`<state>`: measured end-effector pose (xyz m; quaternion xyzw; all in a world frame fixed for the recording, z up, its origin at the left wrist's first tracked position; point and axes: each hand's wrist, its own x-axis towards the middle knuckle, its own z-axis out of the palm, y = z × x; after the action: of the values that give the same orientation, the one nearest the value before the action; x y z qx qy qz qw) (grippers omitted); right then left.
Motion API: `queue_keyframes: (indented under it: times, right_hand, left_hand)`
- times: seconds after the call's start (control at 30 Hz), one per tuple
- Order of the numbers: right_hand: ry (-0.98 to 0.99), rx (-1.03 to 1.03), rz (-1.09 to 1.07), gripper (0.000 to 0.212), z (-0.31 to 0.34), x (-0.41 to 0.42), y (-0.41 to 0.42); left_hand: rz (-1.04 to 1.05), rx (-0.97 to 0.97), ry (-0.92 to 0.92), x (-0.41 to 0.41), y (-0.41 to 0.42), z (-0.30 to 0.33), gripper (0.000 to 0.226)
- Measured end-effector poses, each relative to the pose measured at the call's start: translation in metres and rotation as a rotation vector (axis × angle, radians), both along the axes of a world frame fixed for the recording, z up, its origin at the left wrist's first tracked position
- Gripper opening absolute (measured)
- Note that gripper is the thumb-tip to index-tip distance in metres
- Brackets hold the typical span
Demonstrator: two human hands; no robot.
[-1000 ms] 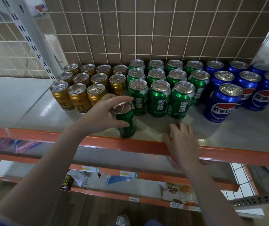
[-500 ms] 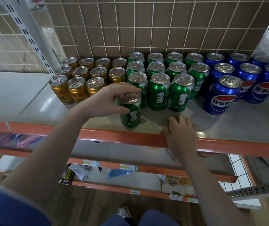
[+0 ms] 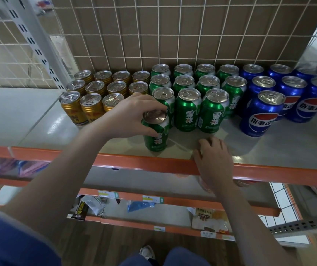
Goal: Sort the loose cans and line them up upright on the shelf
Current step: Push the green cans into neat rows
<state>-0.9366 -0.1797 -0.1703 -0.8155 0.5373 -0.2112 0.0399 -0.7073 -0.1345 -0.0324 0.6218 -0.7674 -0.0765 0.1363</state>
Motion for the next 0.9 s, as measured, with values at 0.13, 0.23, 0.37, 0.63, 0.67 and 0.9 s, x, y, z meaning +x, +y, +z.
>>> queue_keyframes:
  times: [0.13,0.23,0.37,0.63,0.67,0.9]
  right_hand:
    - [0.0,-0.003,0.004,0.021,0.001,0.0,0.0]
    - [-0.013,-0.04,0.004,0.018,0.0,0.0,0.0]
    - [-0.02,-0.055,-0.006,0.016,-0.001,0.001,-0.001]
    - [-0.055,-0.024,0.005,0.015,0.005,0.002,0.004]
    - [-0.077,-0.044,0.01,0.016,0.007,0.003,0.008]
    - [-0.23,-0.2,0.05,0.03,0.016,0.008,0.048]
  left_hand:
    - [-0.042,0.002,-0.032,-0.002,-0.005,0.0,0.066]
    - [-0.055,-0.003,-0.043,-0.001,-0.008,0.0,0.064]
    - [-0.049,0.001,-0.003,-0.001,-0.008,0.001,0.062]
    - [0.046,0.005,0.002,-0.004,-0.001,-0.008,0.066]
    - [0.071,-0.018,-0.002,-0.007,0.003,-0.011,0.065]
    - [0.585,-0.381,0.134,-0.022,0.061,-0.053,0.048]
